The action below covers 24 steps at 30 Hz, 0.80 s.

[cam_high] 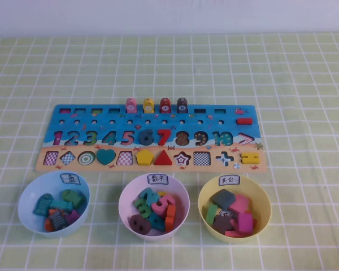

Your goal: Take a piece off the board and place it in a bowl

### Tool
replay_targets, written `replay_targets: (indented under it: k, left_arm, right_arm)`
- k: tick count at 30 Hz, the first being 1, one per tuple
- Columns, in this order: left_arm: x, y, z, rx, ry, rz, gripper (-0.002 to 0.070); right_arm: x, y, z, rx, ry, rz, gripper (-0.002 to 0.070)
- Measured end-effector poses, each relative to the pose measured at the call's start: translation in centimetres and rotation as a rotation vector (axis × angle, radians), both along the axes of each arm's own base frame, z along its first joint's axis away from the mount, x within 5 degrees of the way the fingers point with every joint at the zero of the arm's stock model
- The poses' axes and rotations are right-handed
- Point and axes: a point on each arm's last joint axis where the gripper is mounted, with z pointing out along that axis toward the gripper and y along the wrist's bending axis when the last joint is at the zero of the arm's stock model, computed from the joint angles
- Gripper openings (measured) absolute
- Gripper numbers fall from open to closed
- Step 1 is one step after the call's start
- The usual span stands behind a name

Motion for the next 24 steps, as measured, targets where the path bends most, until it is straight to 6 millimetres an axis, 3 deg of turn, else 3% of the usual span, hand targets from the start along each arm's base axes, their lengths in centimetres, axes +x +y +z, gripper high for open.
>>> replay_targets:
  k: [24]
  left_arm:
    - [0.01, 0.05, 0.0, 0.016, -0.001, 0.001, -0.0005]
  right_arm:
    - [0.0, 0.0, 0.0, 0.0, 0.0, 0.0, -0.0017]
